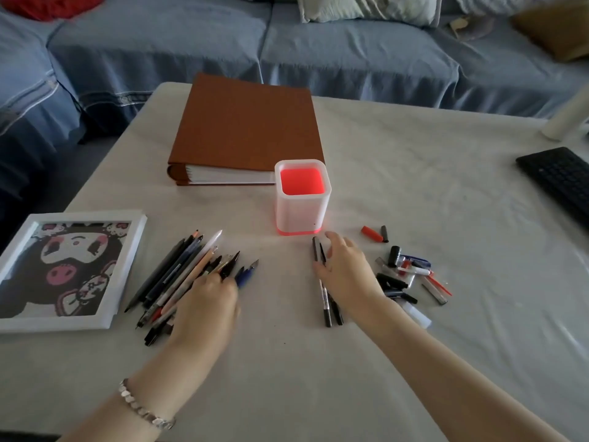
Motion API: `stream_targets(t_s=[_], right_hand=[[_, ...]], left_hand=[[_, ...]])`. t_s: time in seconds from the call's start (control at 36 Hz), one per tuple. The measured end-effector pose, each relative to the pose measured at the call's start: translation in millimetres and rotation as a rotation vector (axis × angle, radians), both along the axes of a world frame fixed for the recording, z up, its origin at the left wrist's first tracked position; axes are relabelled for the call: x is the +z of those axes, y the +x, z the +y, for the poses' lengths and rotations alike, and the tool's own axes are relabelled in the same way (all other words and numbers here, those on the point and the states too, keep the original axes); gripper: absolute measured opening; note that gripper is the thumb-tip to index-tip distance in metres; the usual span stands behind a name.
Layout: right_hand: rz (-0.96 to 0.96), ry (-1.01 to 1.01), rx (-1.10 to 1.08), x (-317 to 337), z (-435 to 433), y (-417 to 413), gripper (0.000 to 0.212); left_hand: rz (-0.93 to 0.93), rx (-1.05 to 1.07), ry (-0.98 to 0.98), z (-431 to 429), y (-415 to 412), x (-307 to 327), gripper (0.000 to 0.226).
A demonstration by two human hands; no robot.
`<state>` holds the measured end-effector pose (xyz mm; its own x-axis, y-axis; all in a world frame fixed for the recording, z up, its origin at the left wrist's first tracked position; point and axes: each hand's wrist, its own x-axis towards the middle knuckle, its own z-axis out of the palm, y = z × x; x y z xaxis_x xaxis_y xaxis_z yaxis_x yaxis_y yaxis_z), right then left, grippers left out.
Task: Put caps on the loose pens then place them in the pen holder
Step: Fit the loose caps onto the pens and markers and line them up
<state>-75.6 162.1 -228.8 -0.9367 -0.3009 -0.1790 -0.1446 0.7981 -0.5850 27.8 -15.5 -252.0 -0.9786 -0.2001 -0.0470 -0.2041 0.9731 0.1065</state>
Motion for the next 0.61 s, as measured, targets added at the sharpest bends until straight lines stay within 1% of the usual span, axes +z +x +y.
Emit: stream_targets(t_s=[0.06, 0.11, 0.17, 0.22, 0.28, 0.33, 0.44, 0.61], right_hand=[[0.078, -0.026, -0.026, 2.5, 15.5, -2.1, 0.042], [0.175, -0.045, -0.09, 5.3, 37.2, -8.8, 0.033], [0.23, -0.016, -0.174, 7.3, 63.2, -19.2, 0.031], [0.254, 0.051, -0.235, 6.6, 90.2, -31.5, 0.03], [0.241, 0.156, -0.244, 2.9, 113.4, -43.8, 0.03], [0.187, 0.248, -0.198, -2.3, 129.0, -53.2, 0.032], [0.069, 0.331, -0.109, -9.8, 136.9, -62.6, 0.028], [0.042, 0.398, -0.026, -9.1, 136.9, -70.0, 0.018]], left_hand=[[-0.017, -0.025, -0.045, -1.3, -2.8, -2.8, 0.028], [-0.012, -0.02, -0.037, 1.5, -5.6, 2.1, 0.027], [0.046, -0.006, 0.028, 8.2, -7.5, 9.4, 0.027], [0.116, -0.001, 0.149, 17.2, -8.5, 16.1, 0.023], [0.208, 0.029, 0.328, 26.7, -10.7, 18.3, 0.016], [0.228, 0.061, 0.467, 36.6, -14.4, 22.9, 0.009], [0.238, -0.011, 0.609, 50.1, -19.3, 29.4, 0.002], [0.199, 0.006, 0.741, 54.9, -18.5, 37.9, 0.026]])
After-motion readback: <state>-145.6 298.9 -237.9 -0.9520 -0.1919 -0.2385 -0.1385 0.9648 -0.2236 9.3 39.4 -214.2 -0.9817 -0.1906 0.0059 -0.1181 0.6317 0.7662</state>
